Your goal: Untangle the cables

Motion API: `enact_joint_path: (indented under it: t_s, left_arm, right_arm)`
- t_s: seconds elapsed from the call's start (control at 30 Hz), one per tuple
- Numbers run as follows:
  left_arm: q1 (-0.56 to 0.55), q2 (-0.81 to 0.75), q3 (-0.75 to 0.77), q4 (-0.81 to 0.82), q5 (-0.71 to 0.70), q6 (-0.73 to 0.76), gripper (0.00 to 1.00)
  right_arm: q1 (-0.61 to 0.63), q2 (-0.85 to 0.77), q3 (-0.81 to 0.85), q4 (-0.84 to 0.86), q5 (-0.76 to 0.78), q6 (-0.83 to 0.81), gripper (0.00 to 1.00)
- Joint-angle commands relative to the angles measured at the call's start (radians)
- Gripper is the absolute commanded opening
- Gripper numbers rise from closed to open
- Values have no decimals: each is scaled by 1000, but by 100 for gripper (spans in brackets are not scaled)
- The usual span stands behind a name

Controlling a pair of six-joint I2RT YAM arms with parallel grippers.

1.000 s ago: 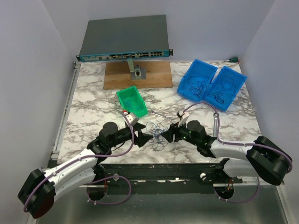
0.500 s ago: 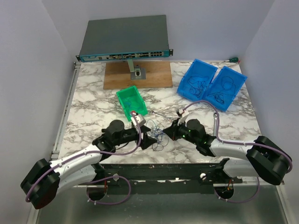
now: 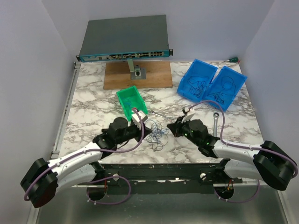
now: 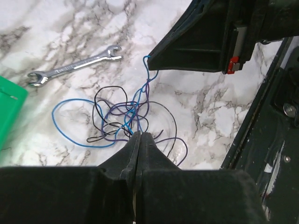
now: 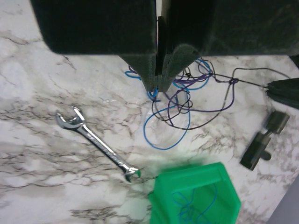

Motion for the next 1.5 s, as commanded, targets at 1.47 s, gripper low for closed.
enact_joint_path:
  t_s: [1.47]
  left_arm:
    - [168, -882, 32, -396, -665, -375, 0]
  right_arm:
    - [5, -789, -73, -618, 758, 209, 7]
